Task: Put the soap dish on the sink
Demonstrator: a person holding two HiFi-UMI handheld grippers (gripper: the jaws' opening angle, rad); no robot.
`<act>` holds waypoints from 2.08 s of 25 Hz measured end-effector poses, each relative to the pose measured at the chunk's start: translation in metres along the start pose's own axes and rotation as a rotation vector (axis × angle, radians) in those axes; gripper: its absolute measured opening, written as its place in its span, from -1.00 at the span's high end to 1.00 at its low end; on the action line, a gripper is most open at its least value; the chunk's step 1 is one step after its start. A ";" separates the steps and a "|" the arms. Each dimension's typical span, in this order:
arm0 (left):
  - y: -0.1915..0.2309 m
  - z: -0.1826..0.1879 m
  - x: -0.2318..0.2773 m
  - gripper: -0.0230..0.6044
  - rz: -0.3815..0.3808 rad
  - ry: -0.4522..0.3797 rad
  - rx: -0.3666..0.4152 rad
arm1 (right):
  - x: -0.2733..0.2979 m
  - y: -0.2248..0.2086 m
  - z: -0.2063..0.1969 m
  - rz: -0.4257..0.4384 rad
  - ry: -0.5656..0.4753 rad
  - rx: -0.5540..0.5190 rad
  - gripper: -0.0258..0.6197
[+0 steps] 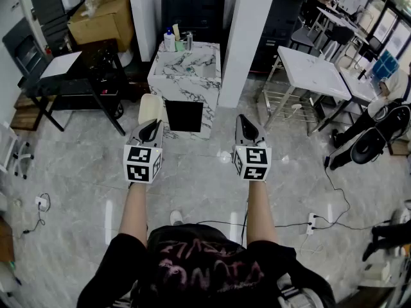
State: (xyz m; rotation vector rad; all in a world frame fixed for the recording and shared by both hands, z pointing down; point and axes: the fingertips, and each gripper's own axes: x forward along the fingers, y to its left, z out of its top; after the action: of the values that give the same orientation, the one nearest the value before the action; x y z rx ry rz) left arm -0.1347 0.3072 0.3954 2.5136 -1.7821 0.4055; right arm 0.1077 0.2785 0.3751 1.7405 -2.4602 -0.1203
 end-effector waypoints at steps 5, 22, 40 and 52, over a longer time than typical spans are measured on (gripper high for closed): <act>0.005 0.004 0.000 0.83 0.006 -0.001 0.011 | -0.002 -0.005 0.004 -0.003 -0.008 0.003 0.88; 0.024 -0.010 0.017 0.83 -0.014 0.029 0.011 | 0.025 0.015 -0.003 0.000 0.013 -0.015 0.88; 0.099 -0.029 0.045 0.83 -0.072 0.041 0.018 | 0.092 0.054 0.007 -0.052 0.008 -0.028 0.88; 0.109 -0.025 0.149 0.83 -0.104 0.073 0.034 | 0.176 0.005 -0.012 -0.074 0.022 -0.021 0.88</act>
State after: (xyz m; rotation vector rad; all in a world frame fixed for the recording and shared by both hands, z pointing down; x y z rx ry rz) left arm -0.1951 0.1370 0.4408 2.5645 -1.6247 0.5200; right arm 0.0471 0.1147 0.3971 1.8149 -2.3720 -0.1327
